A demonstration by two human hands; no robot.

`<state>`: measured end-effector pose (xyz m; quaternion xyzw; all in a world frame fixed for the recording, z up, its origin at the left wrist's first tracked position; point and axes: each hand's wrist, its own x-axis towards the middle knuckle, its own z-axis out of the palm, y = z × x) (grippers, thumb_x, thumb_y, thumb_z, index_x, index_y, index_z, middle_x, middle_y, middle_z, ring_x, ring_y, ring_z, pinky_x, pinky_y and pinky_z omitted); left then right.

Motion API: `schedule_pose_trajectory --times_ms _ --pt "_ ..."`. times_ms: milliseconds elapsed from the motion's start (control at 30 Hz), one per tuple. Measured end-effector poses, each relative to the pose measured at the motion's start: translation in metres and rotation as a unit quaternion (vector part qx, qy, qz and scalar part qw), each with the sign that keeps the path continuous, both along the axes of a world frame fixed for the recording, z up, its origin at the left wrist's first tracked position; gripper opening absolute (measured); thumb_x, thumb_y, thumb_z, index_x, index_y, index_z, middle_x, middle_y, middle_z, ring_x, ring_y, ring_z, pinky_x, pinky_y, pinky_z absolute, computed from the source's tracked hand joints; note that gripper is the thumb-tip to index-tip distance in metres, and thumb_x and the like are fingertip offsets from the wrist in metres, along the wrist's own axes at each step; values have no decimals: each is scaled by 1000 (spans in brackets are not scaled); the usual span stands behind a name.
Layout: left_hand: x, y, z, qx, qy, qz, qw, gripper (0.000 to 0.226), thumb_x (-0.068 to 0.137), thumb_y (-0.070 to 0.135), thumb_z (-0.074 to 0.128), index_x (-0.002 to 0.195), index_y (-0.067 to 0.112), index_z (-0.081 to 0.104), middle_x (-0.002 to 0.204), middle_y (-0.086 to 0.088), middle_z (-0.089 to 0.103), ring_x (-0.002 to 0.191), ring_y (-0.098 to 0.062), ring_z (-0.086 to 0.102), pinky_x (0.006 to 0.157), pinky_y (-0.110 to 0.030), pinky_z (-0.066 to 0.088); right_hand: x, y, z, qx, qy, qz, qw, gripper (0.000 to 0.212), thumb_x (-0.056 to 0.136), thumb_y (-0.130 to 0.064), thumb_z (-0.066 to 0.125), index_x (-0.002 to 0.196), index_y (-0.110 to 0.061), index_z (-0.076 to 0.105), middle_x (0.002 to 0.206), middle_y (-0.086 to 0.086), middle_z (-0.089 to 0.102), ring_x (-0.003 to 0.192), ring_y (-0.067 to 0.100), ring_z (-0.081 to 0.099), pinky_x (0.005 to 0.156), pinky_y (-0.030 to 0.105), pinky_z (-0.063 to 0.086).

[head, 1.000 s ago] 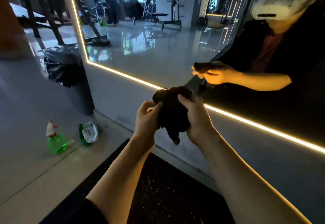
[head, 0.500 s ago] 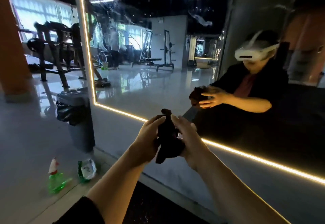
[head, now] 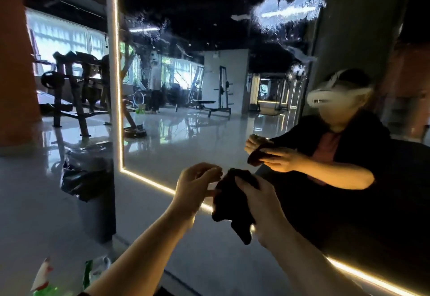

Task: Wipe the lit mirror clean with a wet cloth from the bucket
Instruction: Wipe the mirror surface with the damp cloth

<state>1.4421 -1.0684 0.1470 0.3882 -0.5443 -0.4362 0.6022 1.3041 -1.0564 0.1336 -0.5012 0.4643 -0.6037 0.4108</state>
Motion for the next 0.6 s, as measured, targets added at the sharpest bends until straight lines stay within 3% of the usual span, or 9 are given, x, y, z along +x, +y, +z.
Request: schedule_pose_trajectory --times_ms 100,200,233,333,367,467,533,600 --pt "3 -31 40 -45 -4 16 999 13 95 3 57 96 9 68 95 -3 69 89 -11 65 67 -21 57 -6 -9 61 -166 92 -101 977 11 94 -17 65 103 -22 70 98 -6 69 92 2 65 76 16 53" --pt "3 -57 88 -132 -95 38 986 19 94 8 61 107 19 68 112 5 69 110 -12 62 92 -29 52 -10 -16 128 -359 220 -228 878 23 93 -13 66 116 -14 67 100 -27 55 100 -23 51 84 3 42" --pt "3 -64 107 -164 -128 55 977 21 93 10 63 111 20 68 118 6 67 114 -11 60 94 -29 48 -11 -22 149 -390 247 -257 849 25 94 -14 66 119 -13 65 103 -24 57 102 -18 53 89 7 44" --pt "4 -80 161 -246 -231 92 937 28 92 16 65 119 23 64 124 8 59 110 -8 53 82 -22 40 -16 -39 206 -445 290 -338 777 31 91 -20 63 121 -12 65 116 3 66 111 16 61 98 35 48" --pt "5 -84 178 -265 -253 95 926 30 92 18 65 122 23 63 126 6 58 108 -9 54 83 -23 41 -18 -43 221 -450 296 -356 763 32 90 -16 65 122 -12 65 119 6 66 113 21 61 99 34 47" --pt "13 -92 216 -300 -283 96 906 36 91 17 67 126 22 59 138 0 55 113 -21 59 98 -39 49 -21 -49 252 -431 305 -364 768 45 88 1 65 130 -13 61 128 7 62 121 19 56 104 22 41" --pt "20 -96 230 -332 -323 106 880 41 90 13 67 130 17 57 142 -2 51 124 -21 53 108 -40 42 -23 -50 264 -435 315 -357 764 56 85 7 64 137 -14 56 134 8 58 127 20 52 109 35 44" --pt "30 -102 235 -370 -369 121 844 49 89 12 68 136 15 53 146 -2 47 130 -19 45 112 -29 32 -25 -51 271 -442 338 -359 749 62 83 10 63 139 -13 53 137 10 55 129 25 51 106 45 48"
